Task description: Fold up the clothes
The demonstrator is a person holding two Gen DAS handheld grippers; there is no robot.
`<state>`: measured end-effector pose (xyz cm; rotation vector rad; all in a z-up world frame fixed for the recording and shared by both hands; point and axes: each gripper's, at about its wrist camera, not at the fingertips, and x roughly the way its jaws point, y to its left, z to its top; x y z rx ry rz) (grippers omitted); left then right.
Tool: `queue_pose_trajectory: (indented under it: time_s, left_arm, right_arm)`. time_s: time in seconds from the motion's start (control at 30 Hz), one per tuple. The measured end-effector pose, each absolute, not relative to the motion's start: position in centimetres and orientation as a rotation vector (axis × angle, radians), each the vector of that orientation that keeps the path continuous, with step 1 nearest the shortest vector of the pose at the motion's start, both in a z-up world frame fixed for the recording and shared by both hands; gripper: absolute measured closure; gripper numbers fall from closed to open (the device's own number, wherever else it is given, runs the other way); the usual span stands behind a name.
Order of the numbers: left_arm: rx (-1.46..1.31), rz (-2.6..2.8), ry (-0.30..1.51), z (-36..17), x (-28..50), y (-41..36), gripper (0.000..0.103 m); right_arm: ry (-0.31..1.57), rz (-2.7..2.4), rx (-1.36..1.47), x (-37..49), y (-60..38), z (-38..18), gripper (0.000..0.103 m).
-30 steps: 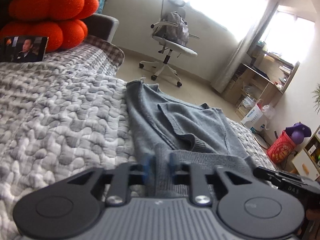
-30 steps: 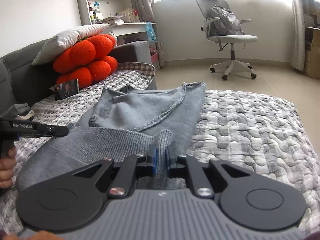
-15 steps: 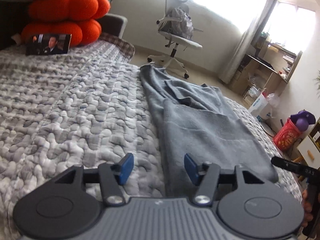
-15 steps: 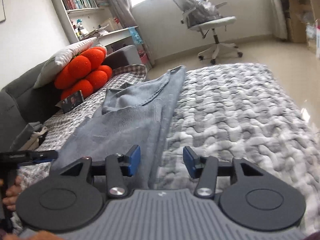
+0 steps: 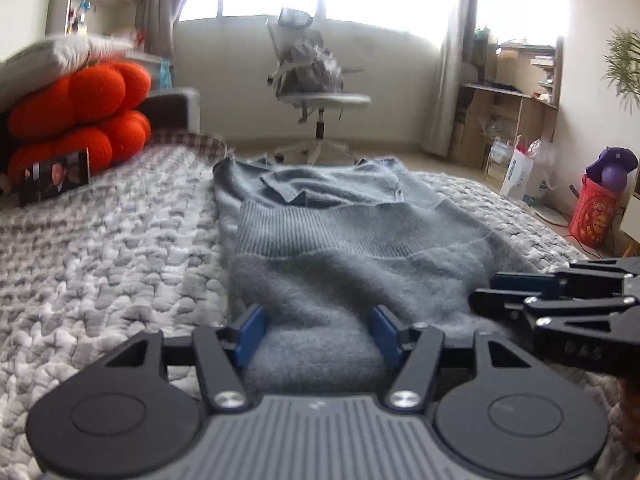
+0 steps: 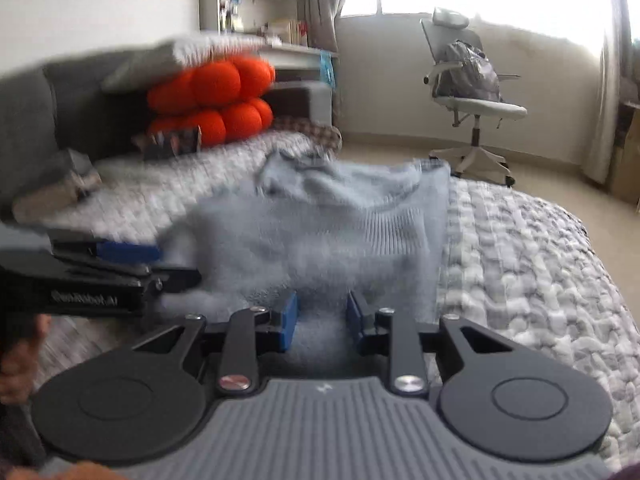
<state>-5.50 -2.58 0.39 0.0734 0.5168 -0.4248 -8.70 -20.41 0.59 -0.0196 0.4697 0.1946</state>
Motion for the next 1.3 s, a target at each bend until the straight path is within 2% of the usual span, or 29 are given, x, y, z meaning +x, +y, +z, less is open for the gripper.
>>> queue_pose_trajectory:
  time_s: [1.2, 1.27, 1.3]
  left_arm:
    - [0.073, -0.394, 0.469, 0.0, -7.0, -1.8, 0.04]
    - [0.064, -0.389, 0.483, 0.0, -7.0, -1.4, 0.035]
    - [0.059, -0.385, 0.492, 0.0, -7.0, -1.2, 0.027]
  right_arm:
    - [0.438, 0.139, 0.044, -9.4, -21.5, -0.1, 0.07]
    - [0.44, 0.127, 0.029, -9.7, -21.7, -0.1, 0.07]
    - [0.44, 0.117, 0.019, -9.9, -21.9, -0.1, 0.07]
